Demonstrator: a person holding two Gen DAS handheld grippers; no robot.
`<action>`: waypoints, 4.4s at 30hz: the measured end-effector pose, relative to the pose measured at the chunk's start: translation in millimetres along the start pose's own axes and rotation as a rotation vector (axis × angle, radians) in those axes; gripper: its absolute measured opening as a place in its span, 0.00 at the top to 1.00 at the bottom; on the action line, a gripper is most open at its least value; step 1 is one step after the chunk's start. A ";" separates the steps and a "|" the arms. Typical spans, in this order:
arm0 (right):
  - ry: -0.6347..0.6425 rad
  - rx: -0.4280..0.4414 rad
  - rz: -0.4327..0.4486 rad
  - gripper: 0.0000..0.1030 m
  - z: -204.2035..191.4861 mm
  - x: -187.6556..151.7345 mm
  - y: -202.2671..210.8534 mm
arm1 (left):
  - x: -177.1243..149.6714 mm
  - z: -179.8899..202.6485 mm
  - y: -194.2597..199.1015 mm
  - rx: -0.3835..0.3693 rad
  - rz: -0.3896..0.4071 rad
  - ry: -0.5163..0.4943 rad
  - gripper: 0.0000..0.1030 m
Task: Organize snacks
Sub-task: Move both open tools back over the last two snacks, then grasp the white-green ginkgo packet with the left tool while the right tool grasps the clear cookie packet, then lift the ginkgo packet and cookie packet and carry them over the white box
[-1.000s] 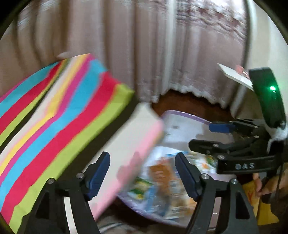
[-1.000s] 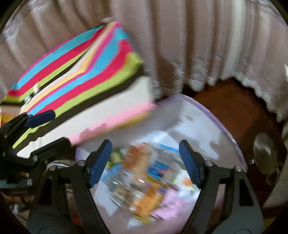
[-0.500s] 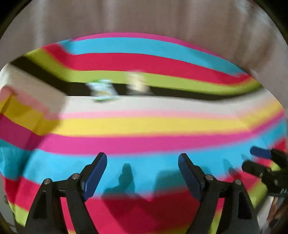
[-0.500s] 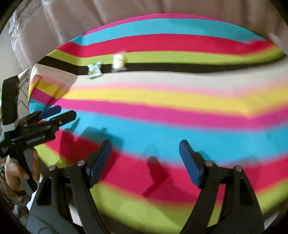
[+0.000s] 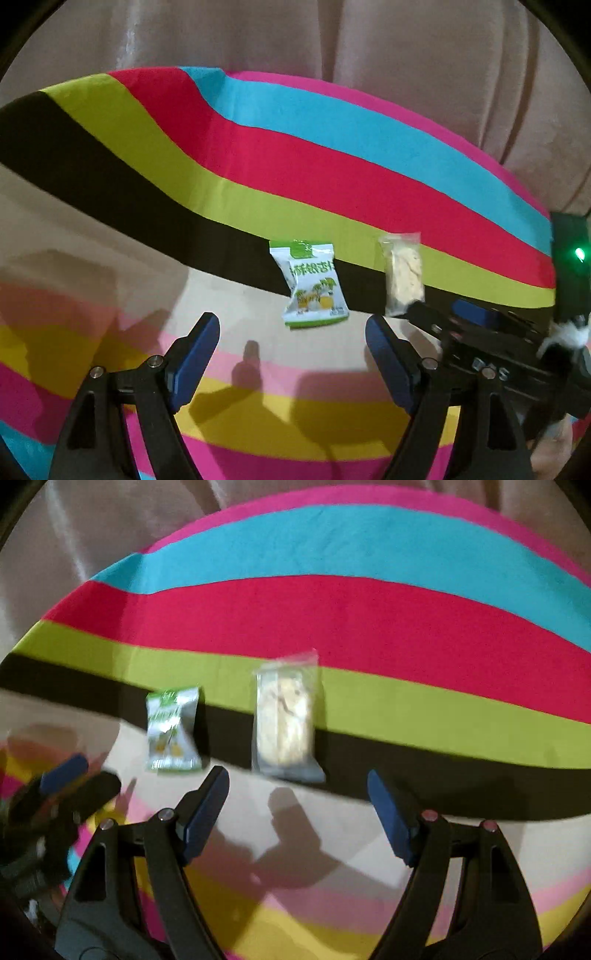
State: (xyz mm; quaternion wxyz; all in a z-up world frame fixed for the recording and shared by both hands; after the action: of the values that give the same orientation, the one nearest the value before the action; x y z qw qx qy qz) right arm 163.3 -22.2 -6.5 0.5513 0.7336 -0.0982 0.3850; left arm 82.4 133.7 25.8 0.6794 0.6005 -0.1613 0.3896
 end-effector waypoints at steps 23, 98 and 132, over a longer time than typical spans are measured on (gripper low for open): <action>-0.037 0.085 0.040 0.59 44.3 -8.0 0.0 | 27.2 30.5 -105.2 0.122 -0.108 -0.022 0.20; 0.020 -0.192 0.607 0.61 -26.0 -247.4 473.4 | -159.9 141.9 339.9 -0.290 0.320 -0.349 0.58; -0.438 -0.578 0.340 0.61 115.2 -511.2 595.6 | -386.0 373.2 409.9 -0.727 -0.045 -0.892 0.58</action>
State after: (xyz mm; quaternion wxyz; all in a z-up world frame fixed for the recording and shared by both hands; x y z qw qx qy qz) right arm -472.6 -489.5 74.9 0.6294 0.5864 -0.4376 0.2617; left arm -369.9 -357.5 128.2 0.7166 0.4378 -0.5429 0.0036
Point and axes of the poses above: each gripper's, at about its wrist camera, not at the fingertips, and y roughly against the way its jaws point, z to its right, x to its top, the point moved 5 cm from there along -y, roughly the way its jaws point, and after that the axes turned 5 degrees about y, right-handed, at the moved point
